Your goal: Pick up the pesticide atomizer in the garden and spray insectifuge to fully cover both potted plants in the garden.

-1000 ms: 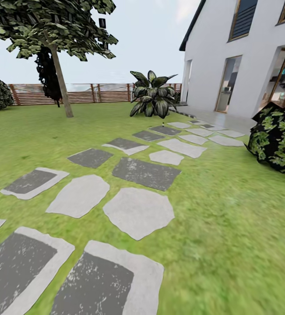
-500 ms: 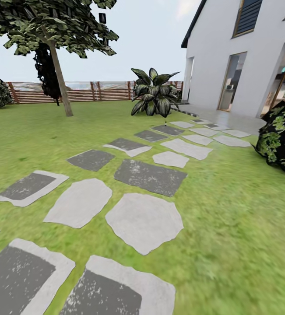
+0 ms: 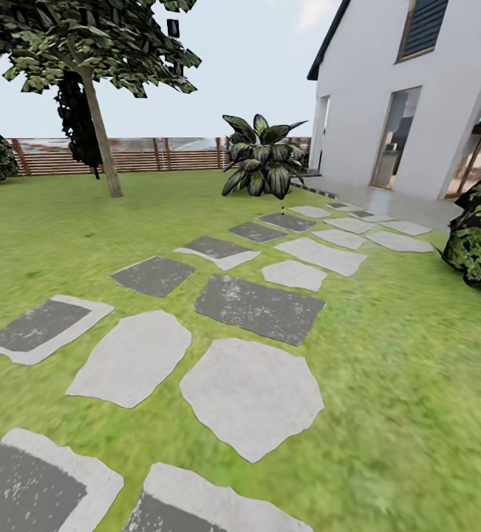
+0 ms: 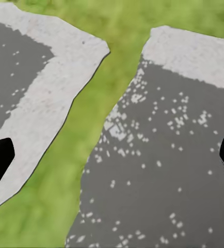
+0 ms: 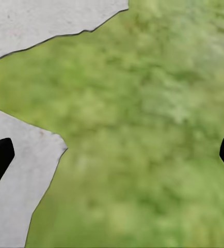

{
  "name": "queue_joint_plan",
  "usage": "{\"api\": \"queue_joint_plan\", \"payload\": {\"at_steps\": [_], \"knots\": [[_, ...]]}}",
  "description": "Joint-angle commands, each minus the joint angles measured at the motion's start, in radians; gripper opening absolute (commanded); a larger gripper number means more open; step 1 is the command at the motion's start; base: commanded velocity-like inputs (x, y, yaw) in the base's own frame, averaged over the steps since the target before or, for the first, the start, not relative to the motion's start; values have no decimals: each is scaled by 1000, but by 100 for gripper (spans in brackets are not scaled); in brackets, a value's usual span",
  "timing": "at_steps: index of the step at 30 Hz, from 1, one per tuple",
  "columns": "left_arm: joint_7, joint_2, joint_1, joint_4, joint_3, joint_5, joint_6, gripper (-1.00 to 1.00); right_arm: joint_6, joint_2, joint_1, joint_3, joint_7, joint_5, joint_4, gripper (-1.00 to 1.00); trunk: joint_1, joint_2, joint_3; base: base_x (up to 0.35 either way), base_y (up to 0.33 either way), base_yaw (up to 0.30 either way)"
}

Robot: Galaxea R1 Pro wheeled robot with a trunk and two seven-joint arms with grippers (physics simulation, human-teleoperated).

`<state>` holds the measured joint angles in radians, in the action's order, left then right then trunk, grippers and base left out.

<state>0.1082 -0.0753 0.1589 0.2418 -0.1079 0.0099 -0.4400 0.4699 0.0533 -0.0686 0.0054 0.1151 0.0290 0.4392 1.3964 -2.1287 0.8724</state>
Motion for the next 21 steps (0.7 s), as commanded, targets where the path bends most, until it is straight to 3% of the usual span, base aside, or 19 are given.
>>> {"api": "queue_joint_plan", "payload": {"at_steps": [1, 21], "knots": [[1, 0, 1, -1, -1, 1, -3, 100, 2, 0, 0, 1, 5, 3, 0, 100, 0, 0, 1, 333, 102, 0], [1, 0, 1, -1, -1, 1, -3, 100, 1, 0, 0, 1, 6, 4, 0, 100, 0, 0, 1, 333, 95, 0]]}}
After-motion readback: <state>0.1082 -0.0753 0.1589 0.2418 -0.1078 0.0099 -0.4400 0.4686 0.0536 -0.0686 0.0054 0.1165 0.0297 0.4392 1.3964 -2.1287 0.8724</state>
